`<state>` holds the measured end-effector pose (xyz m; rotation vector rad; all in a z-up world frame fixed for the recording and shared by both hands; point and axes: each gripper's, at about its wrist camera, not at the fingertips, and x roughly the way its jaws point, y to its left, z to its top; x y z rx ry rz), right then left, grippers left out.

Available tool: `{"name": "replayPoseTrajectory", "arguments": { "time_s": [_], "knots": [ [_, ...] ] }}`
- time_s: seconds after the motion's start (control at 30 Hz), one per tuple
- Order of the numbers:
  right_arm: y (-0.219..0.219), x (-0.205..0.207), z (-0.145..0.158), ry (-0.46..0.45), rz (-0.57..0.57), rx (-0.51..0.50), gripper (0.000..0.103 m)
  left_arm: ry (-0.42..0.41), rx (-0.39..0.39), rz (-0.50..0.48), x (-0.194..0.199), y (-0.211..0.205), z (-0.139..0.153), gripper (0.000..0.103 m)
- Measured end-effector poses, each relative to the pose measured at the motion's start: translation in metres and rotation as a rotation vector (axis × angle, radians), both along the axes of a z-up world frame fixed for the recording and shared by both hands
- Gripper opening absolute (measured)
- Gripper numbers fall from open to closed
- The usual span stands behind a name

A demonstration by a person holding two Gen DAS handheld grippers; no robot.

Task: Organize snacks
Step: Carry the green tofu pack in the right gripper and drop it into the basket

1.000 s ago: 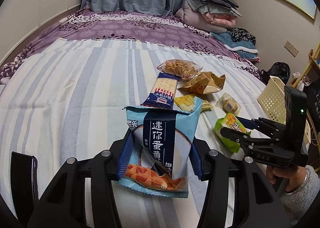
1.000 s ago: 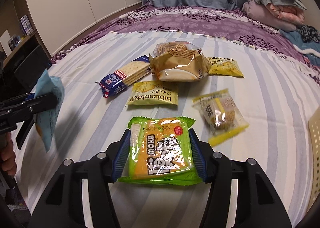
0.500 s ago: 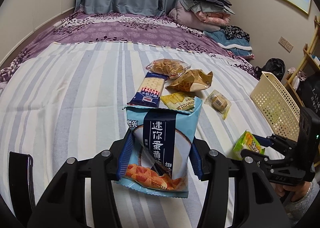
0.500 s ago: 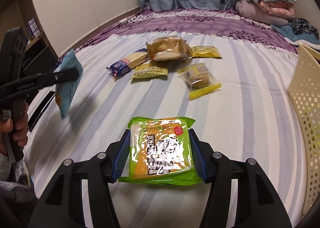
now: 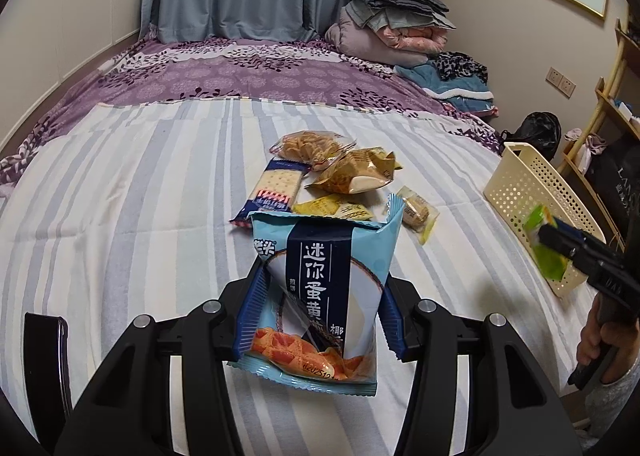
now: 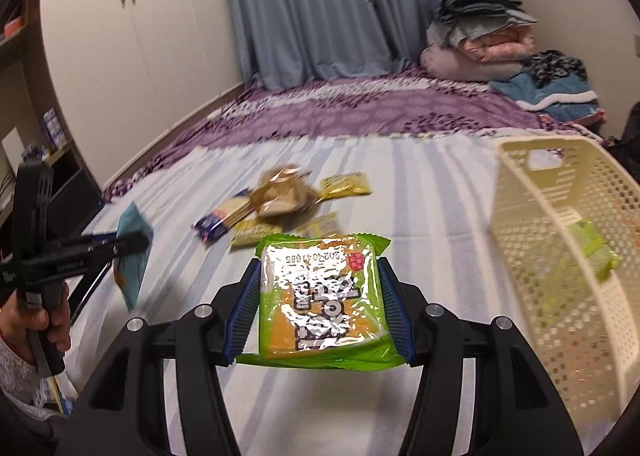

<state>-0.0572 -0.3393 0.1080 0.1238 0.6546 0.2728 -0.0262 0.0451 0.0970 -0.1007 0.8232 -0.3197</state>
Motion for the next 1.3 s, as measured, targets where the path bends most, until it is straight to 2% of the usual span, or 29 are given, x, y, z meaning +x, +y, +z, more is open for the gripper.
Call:
{"name": "replayPoseTrajectory", "arguments": {
  "time_s": [0.27, 0.57, 0.83, 0.93, 1.3],
  "knots": [
    [-0.081, -0.022, 0.024, -0.085, -0.228, 0.018, 0.057, -0.032, 0.012, -0.055, -0.004, -0.035, 0.020, 0.052],
    [-0.163, -0.040, 0.019, -0.100, -0.480, -0.028, 0.057, -0.073, 0.049, -0.132, -0.002, -0.085, 0.043, 0.052],
    [-0.200, -0.045, 0.001, -0.084, -0.571, -0.003, 0.059, -0.096, 0.059, -0.228, -0.002, -0.137, 0.054, 0.052],
    [-0.210, -0.054, -0.002, -0.101, -0.608, 0.019, 0.071, -0.100, 0.060, -0.259, -0.002, -0.154, 0.056, 0.052],
    [-0.231, -0.076, 0.003, -0.153, -0.663, 0.049, 0.071, -0.103, 0.031, -0.370, 0.005, -0.215, 0.070, 0.052]
  ]
}}
